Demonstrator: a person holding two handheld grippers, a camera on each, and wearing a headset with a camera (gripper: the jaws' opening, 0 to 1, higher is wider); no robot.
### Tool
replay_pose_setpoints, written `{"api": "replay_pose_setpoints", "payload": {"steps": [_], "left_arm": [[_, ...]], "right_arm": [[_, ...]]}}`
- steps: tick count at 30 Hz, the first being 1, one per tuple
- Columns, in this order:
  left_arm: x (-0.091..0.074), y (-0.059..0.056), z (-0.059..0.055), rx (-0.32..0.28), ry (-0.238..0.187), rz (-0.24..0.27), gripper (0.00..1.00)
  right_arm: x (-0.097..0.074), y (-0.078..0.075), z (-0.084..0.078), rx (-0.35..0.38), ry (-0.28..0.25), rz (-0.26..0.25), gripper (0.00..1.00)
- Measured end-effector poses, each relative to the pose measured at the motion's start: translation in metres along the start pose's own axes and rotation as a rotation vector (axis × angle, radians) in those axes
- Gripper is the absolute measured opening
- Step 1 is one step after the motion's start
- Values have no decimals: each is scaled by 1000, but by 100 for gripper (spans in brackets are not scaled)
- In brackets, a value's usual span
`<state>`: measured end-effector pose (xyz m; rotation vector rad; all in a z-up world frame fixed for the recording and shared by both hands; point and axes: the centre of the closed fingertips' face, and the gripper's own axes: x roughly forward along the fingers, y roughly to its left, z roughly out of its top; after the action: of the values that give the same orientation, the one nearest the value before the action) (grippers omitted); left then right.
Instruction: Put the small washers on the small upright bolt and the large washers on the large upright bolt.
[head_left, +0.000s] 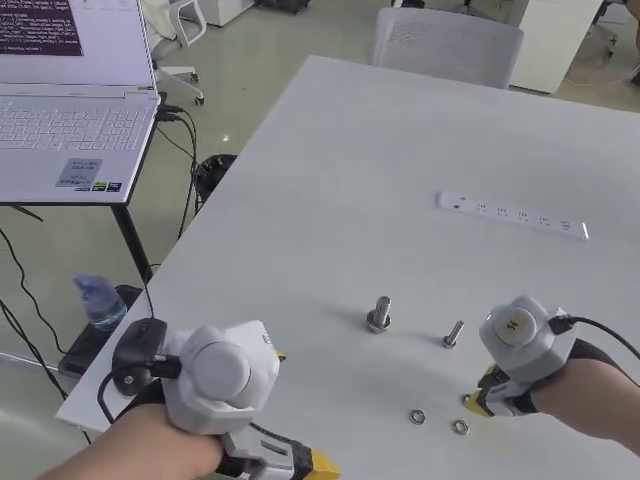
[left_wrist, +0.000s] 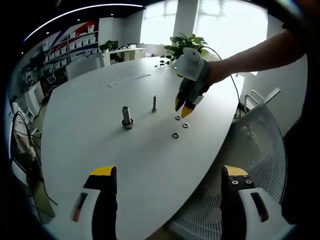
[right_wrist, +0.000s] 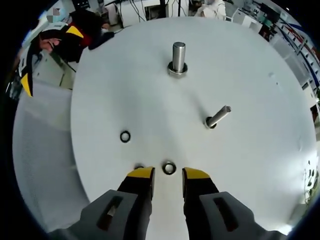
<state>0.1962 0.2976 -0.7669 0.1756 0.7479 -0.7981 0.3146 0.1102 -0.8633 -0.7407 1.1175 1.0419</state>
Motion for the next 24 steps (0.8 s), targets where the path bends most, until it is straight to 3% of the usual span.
{"api": "replay_pose_setpoints", "payload": {"steps": [24], "left_arm": [[-1,-2,-6,-6,16,-11,84]], "right_arm": [[12,-4,-6,7,8,-44,20]]}}
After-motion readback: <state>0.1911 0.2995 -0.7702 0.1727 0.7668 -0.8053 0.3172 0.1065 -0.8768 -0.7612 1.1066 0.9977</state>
